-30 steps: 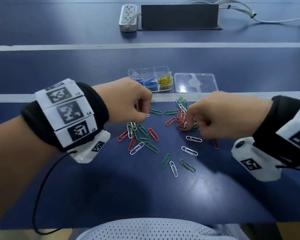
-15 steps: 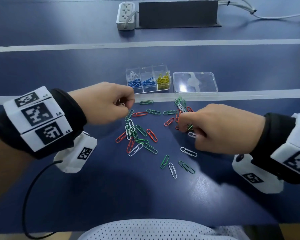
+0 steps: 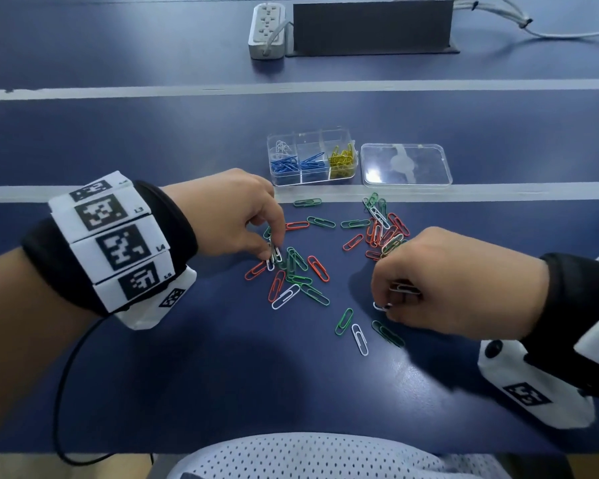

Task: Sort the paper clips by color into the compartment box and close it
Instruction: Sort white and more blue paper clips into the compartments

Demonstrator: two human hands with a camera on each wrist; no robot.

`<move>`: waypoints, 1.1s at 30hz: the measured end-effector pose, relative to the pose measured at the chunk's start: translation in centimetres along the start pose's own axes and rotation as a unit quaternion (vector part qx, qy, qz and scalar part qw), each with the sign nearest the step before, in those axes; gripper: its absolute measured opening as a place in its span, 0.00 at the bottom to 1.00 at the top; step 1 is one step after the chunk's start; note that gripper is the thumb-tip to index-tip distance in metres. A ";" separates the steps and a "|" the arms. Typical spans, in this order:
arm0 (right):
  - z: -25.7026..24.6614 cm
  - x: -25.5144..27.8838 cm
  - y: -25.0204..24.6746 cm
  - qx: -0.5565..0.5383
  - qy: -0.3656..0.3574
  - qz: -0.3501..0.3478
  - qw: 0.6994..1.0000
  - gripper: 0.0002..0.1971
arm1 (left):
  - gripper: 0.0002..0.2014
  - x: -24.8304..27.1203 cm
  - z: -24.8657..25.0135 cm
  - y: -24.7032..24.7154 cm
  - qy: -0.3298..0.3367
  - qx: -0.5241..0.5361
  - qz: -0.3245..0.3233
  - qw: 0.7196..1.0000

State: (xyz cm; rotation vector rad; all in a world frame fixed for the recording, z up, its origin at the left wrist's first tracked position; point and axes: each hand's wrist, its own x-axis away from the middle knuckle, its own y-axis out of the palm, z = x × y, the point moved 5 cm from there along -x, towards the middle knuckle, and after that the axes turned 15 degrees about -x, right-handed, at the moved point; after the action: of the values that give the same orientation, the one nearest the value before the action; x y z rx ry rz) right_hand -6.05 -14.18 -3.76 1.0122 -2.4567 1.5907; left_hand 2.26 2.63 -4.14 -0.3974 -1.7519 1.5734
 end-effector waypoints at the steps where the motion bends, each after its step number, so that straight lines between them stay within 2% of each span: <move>1: -0.2 0.0 0.0 -0.003 0.000 -0.004 1.000 0.06 | 0.05 0.0 -0.1 0.1 0.000 -0.002 0.001 1.000; 6: -0.9 -0.3 -0.7 -0.020 0.003 0.010 1.000 0.04 | 0.01 0.5 -0.3 0.0 -0.014 0.036 0.020 0.999; 9: -1.3 -1.4 -1.5 -0.061 0.000 0.035 0.998 0.11 | 0.03 0.8 -0.4 -0.2 -0.032 0.061 0.019 0.997; 11: -1.3 -2.6 -2.0 -0.095 0.012 0.049 0.994 0.14 | 0.01 0.8 -0.5 -0.2 -0.047 0.081 0.023 0.995; 14: -1.1 -4.3 -2.5 -0.143 0.036 0.064 0.987 0.12 | 0.07 0.7 -0.8 -0.1 -0.058 0.097 0.034 0.993; 17: -1.4 -5.4 -2.9 -0.168 0.044 0.068 0.982 0.11 | 0.07 0.7 -1.3 0.2 -0.066 0.104 0.034 0.992; 23: -3.9 -7.5 -3.1 -0.100 -0.012 0.085 0.991 0.07 | 0.08 0.9 -1.0 0.5 -0.030 0.041 0.037 0.998; 26: -4.8 -8.7 -2.9 -0.028 -0.041 0.094 0.994 0.09 | 0.10 0.7 -0.5 0.5 -0.017 -0.006 0.021 1.000; 33: -5.6 -9.8 -2.5 0.058 -0.027 0.059 0.996 0.09 | 0.06 0.8 -0.4 0.6 -0.012 -0.028 0.016 0.999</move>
State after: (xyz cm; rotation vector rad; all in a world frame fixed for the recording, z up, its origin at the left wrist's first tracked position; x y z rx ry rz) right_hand 1.28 -5.32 -2.74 0.9525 -2.5291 1.7827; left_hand 1.81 3.58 -4.50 -0.4384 -1.8191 1.5596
